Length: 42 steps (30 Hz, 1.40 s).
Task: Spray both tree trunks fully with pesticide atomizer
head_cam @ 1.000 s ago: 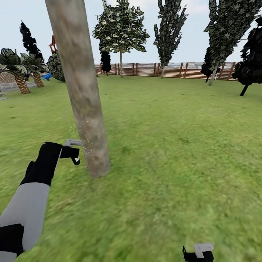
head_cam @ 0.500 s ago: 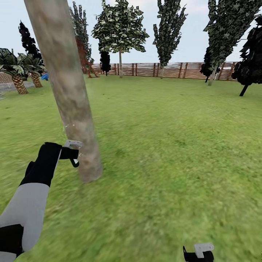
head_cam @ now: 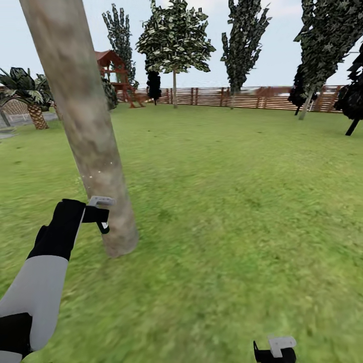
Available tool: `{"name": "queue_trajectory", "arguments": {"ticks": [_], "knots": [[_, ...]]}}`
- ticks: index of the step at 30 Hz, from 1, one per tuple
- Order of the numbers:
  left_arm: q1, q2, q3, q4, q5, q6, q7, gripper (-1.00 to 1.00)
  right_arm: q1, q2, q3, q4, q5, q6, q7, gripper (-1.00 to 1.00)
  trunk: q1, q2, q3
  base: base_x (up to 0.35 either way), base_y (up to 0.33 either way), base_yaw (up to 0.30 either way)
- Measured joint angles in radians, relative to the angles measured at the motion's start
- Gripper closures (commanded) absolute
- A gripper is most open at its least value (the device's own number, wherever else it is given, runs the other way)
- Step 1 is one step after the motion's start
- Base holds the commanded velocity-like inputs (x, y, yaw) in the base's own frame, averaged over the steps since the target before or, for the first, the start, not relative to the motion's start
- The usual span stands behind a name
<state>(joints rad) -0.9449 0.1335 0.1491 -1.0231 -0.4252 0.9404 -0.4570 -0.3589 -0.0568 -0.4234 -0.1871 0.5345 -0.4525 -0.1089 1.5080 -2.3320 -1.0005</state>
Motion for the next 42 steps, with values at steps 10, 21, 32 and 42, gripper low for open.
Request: {"name": "queue_trajectory", "arguments": {"ticks": [10, 21, 32, 42], "knots": [[0.047, 0.036, 0.009, 0.041, -0.012, -0.004, 0.008, 1.00, 0.000, 0.000, 0.000, 0.000, 0.000, 0.000, 0.001, -1.00, 0.000, 0.000, 0.000, 0.209, -0.138, 0.076], [0.101, 0.088, 0.024, 0.168, -0.007, -0.012, 0.182, 1.00, 0.000, 0.000, 0.000, 0.000, 0.001, 0.000, 0.001, -1.00, 0.000, 0.000, 0.000, 0.005, -0.001, 0.000], [0.119, 0.101, 0.022, 0.183, 0.076, -0.014, 0.184, 1.00, 0.000, 0.000, 0.000, 0.000, 0.001, 0.000, 0.002, -1.00, 0.000, 0.000, 0.000, 0.103, 0.000, 0.000], [0.076, 0.099, 0.016, 0.157, 0.073, 0.000, 0.143, 1.00, 0.000, 0.000, 0.000, 0.000, 0.001, 0.000, 0.002, -1.00, 0.000, 0.000, 0.000, 0.085, 0.000, 0.000]]}}
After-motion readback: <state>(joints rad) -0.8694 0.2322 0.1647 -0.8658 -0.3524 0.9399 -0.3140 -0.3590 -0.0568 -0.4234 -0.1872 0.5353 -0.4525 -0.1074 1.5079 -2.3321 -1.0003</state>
